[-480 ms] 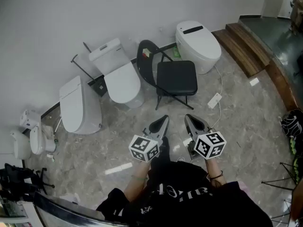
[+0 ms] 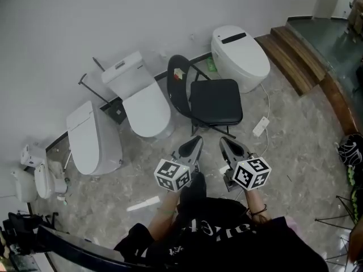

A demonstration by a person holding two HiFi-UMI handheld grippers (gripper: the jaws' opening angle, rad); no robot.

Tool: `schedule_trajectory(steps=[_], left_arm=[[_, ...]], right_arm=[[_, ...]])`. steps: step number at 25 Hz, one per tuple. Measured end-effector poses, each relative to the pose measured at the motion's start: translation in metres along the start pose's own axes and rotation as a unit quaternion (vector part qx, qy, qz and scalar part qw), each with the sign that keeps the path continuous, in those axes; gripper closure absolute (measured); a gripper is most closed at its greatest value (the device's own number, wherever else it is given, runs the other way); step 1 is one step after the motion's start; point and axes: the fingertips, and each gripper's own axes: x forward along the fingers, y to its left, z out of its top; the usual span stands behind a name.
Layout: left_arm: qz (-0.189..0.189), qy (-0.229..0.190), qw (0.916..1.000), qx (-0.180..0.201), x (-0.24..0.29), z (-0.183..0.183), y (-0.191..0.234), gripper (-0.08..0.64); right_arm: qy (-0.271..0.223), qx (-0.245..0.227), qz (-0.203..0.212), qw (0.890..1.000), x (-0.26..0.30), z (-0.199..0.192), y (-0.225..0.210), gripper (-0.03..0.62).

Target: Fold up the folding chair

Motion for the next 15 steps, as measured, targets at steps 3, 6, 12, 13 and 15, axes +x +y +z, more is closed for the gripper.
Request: schedule_trajectory(steps=[3, 6, 12, 13, 15], left_arm=[[-0.003, 0.006, 0.9999, -0.008, 0.011, 0.015, 0.047, 0.557], [-0.005, 0.009, 0.9998, -0.016, 0.015, 0.028, 0.093, 0.557], [-0.013, 0.01, 0.9993, -0.034, 0.03, 0.041, 0.17, 0.557], [-0.013, 0.011, 0.999, -0.04, 0.033, 0.041, 0.18, 0.557], [-0.014, 0.014, 0.9983, -0.055, 0.036, 0.039, 0.194, 0.557]], right_arm=[[0.001, 0.013, 0.015, 1.0, 0.049, 0.007, 0.009, 0.58], [-0.01, 0.015, 0.025, 1.0, 0.092, 0.016, 0.018, 0.58], [0.012, -0.024, -0.005, 1.0, 0.157, 0.021, 0.015, 0.58], [0.019, -0.025, -0.009, 0.999, 0.163, 0.02, 0.014, 0.58], [0.03, -0.021, -0.017, 0.999, 0.172, 0.017, 0.011, 0.58]])
